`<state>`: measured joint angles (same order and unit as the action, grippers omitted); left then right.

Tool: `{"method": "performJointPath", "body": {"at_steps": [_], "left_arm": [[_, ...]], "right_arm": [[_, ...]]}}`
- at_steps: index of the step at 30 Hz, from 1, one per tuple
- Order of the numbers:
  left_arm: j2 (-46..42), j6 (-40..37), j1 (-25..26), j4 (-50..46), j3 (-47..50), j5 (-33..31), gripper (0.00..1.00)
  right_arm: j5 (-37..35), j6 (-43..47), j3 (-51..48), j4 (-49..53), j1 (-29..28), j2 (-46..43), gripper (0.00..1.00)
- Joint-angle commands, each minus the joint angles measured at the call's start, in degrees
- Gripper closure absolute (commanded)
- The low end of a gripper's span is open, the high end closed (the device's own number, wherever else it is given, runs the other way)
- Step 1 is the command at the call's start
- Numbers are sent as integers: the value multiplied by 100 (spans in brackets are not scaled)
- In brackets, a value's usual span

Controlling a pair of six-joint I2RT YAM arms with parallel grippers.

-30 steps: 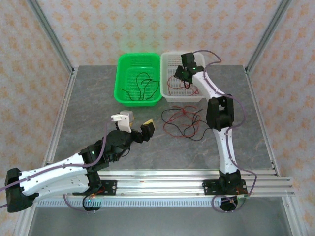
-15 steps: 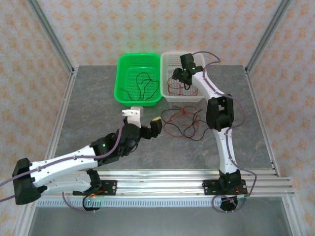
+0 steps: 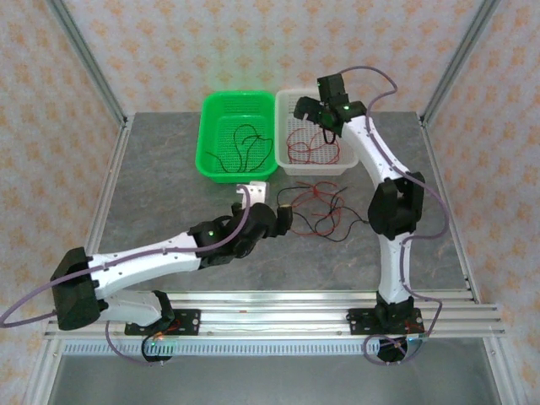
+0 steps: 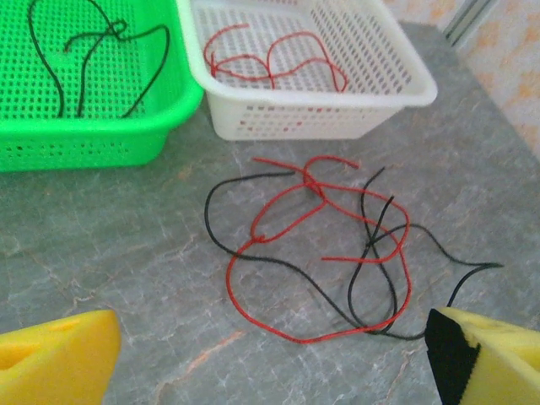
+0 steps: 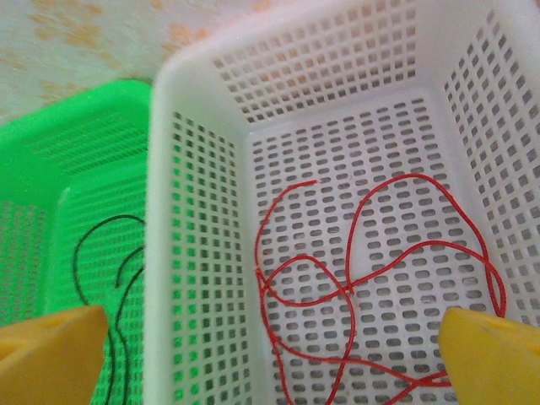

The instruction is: Untangle the cables

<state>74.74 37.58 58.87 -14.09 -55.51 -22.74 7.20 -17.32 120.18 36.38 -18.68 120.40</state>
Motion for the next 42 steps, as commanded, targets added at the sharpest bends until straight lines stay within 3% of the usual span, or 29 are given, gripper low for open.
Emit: {"method": "performJointPath", "body": {"at_steps": [1, 9, 19, 31, 42], "left_arm": [[314, 250, -34, -518, -266, 165, 7], [1437, 248, -326, -712, -843, 739, 20], [2380, 122, -653, -613, -1417, 1064, 27], [3030, -99, -1079, -327, -1643, 1149, 33], [3590, -519, -1419, 360, -1701, 1070, 41]], "right_arm": [[-169, 139, -350, -46, -80, -542, 0], [-97, 191, -2003, -595, -158, -2200, 4], [-136, 168, -3958, -1018, -154, -3958, 10], [123, 30, -4919, -1131, -162, -4805, 23], [139, -47, -5230, -1107, -163, -5081, 29]]}}
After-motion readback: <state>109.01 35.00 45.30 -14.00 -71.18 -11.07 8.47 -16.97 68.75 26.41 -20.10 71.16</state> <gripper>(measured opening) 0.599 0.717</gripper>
